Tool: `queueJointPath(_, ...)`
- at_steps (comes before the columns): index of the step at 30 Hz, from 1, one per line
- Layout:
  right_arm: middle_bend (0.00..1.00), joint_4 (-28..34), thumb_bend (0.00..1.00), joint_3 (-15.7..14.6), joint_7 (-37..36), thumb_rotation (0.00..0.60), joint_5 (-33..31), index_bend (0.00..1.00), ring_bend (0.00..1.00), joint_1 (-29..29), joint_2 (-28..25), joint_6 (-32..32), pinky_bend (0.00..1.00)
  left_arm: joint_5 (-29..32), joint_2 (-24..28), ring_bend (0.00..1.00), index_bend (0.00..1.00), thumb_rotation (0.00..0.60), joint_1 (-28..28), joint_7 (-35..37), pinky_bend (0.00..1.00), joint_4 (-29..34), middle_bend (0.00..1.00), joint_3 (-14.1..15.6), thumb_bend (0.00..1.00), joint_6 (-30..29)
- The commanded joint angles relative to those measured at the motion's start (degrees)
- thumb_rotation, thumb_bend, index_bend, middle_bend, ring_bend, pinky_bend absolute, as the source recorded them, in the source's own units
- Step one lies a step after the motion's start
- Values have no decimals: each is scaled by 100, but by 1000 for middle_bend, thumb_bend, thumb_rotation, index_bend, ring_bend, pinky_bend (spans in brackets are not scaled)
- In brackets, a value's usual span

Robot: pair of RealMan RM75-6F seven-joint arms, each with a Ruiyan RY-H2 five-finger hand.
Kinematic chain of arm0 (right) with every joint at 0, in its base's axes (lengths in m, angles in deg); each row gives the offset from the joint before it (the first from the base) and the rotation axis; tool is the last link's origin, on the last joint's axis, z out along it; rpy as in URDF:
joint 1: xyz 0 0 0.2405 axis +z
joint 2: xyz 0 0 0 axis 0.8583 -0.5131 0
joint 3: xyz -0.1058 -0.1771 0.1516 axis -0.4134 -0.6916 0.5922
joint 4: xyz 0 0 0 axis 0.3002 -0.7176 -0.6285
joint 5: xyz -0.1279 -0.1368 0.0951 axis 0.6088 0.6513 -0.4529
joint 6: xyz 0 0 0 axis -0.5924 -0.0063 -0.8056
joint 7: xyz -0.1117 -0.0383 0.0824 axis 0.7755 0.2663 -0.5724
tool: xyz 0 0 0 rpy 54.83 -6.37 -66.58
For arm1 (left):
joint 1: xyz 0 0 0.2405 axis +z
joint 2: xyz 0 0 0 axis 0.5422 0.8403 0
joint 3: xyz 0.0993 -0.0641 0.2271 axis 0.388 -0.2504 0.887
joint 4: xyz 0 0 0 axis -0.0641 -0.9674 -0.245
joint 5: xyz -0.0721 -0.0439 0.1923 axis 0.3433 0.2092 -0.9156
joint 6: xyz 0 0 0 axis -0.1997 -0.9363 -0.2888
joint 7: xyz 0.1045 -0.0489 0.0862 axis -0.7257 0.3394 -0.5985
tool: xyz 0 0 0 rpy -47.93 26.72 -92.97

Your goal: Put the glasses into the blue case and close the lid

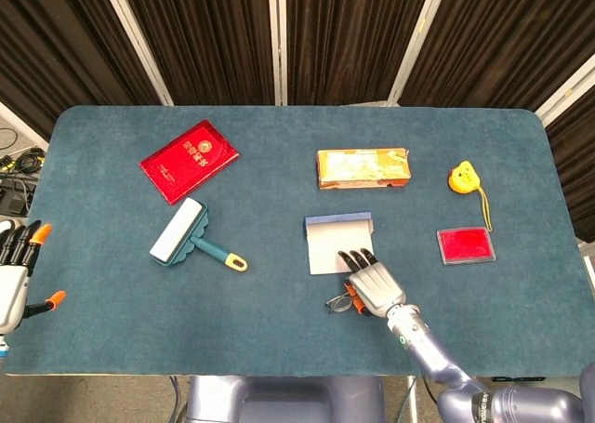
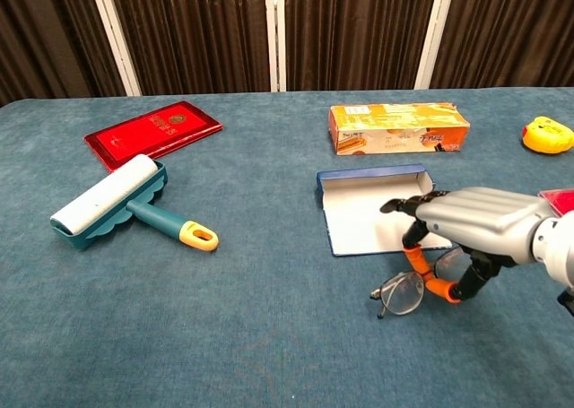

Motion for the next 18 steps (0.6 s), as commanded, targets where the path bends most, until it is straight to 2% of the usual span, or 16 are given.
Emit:
queueJointPath(1,0,-14,377,80,-89,600,-40,634,0,28,-5,-11,0,5,5,0,0,600,0,4,0,2,0,-2,0,2)
queueJointPath(12,0,-447,381,798,-761,600,-749,645,0,309,182,160,0,172,24,0,0,600,-41,118,0,-71,0,-64,0,127)
queueJointPath(18,0,-1032,386,994,-858,600,-1089,650,0,504,475,220,0,295,27,0,0,600,-72,193,0,-140,0,-110,0,220)
